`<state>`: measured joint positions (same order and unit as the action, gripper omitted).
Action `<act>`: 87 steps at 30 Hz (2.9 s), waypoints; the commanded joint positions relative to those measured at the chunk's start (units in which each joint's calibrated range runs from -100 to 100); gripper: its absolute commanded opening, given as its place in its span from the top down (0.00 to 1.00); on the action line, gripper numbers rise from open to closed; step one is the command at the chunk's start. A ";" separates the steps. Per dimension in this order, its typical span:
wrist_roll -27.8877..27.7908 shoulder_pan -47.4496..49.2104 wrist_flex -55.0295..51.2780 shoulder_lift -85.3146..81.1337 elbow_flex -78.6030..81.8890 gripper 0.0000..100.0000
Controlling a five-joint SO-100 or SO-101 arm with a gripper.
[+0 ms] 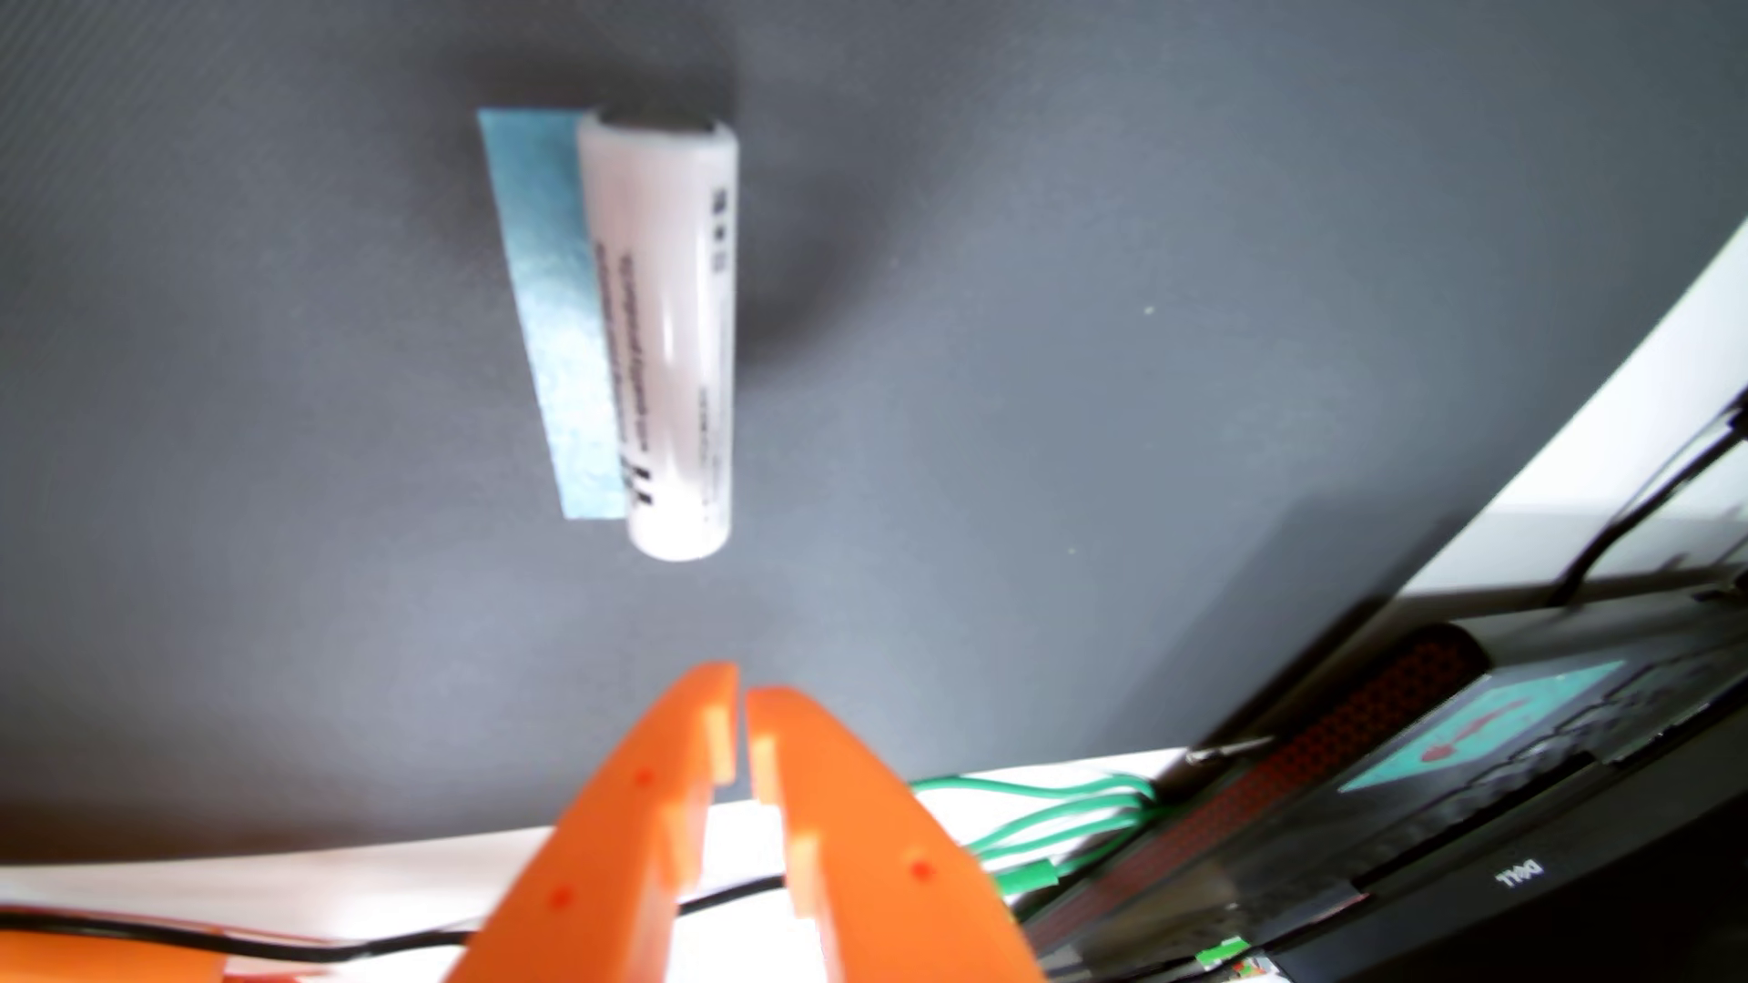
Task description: Insert Battery
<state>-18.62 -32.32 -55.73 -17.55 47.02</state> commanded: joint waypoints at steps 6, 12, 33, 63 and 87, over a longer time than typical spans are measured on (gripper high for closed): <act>0.60 0.09 0.27 -0.33 -0.06 0.98; 0.86 0.09 0.27 -0.08 -0.06 0.98; 0.70 1.74 -2.35 0.26 3.19 0.89; 0.86 1.63 1.63 0.42 6.25 0.89; 0.86 1.74 1.63 0.42 6.25 0.89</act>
<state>-17.80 -30.68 -54.31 -16.89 53.53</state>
